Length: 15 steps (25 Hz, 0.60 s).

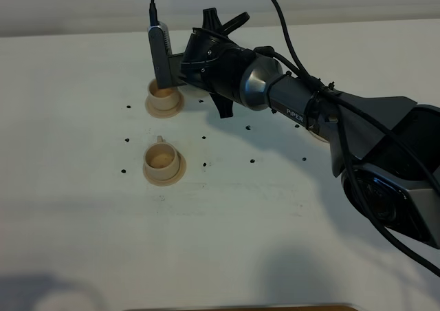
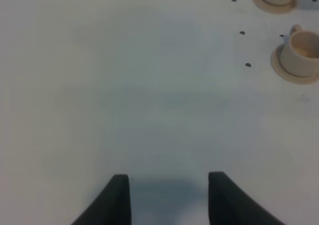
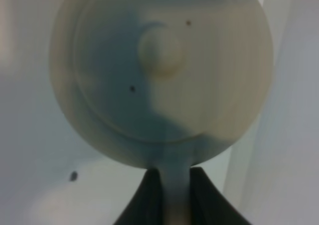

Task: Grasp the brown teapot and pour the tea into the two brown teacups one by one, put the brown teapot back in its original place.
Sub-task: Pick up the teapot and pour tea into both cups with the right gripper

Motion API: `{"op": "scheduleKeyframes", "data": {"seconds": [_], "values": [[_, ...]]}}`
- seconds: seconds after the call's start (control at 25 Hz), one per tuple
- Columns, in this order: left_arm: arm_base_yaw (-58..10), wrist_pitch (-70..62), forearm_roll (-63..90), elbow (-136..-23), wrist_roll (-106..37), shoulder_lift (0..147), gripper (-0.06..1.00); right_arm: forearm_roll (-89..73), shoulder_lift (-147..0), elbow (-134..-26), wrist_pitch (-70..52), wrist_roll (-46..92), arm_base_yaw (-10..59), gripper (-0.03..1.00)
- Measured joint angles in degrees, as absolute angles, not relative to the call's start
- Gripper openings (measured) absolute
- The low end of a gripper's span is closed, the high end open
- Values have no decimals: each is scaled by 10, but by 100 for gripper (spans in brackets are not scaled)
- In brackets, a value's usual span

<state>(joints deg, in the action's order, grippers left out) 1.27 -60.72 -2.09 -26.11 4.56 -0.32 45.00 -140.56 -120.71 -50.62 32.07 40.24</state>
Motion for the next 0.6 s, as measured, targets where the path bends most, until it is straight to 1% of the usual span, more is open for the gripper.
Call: {"op": "scheduleKeyframes", "data": {"seconds": [0.6], "values": [[13, -607, -21, -261, 46, -3, 43, 480, -1406, -1207, -513, 327, 414, 8]]}}
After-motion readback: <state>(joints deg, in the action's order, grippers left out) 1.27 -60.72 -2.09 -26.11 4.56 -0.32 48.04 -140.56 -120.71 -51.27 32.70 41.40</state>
